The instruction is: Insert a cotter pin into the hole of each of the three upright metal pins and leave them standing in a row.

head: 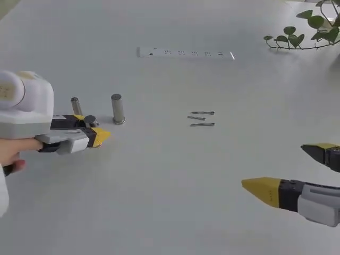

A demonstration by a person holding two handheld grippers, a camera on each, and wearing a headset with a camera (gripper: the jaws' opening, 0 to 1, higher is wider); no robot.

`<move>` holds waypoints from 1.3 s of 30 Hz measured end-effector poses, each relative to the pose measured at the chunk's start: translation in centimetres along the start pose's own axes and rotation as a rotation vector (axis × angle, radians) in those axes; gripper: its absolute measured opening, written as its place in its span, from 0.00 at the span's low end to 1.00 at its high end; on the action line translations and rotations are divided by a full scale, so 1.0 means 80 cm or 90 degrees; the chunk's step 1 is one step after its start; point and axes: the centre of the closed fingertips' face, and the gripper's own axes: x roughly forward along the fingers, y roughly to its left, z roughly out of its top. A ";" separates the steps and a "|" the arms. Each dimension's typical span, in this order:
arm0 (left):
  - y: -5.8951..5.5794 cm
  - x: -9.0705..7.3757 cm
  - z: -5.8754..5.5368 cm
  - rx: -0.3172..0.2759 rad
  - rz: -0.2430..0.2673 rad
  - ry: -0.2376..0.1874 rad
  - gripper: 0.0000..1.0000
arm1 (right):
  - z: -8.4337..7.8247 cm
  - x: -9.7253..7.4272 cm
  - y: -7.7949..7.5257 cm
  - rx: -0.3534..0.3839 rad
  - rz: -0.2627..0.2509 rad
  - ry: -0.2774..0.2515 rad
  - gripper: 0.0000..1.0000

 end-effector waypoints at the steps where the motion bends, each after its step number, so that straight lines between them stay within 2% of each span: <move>1: 0.002 0.000 0.000 0.001 0.004 -0.001 0.14 | 0.000 0.000 0.000 -0.001 0.001 0.000 0.84; 6: 0.002 0.000 0.000 0.006 0.002 -0.002 0.12 | 0.000 0.001 0.001 -0.002 0.002 -0.001 0.84; 10: 0.002 -0.001 0.000 0.029 -0.001 0.000 0.11 | 0.002 0.001 0.001 -0.003 0.003 -0.002 0.84; 11: 0.006 -0.001 0.001 0.026 0.012 -0.002 0.10 | 0.002 0.001 0.001 -0.003 0.003 -0.003 0.84; 12: 0.008 -0.001 0.001 0.008 0.023 -0.004 0.10 | 0.002 0.001 0.001 -0.004 0.003 -0.003 0.84; 16: 0.010 -0.001 0.002 -0.011 0.032 -0.013 0.10 | 0.005 -0.001 0.001 -0.004 0.003 -0.007 0.84; 21: 0.009 -0.002 0.001 -0.020 0.038 -0.011 0.10 | 0.011 -0.002 0.002 -0.009 0.005 -0.015 0.84; 30: -0.005 -0.011 0.001 0.002 0.052 -0.006 0.10 | 0.020 -0.006 0.006 -0.021 0.010 -0.026 0.84; 39: -0.038 -0.019 0.009 0.005 0.028 -0.018 0.10 | 0.031 -0.006 0.017 -0.031 0.026 -0.039 0.84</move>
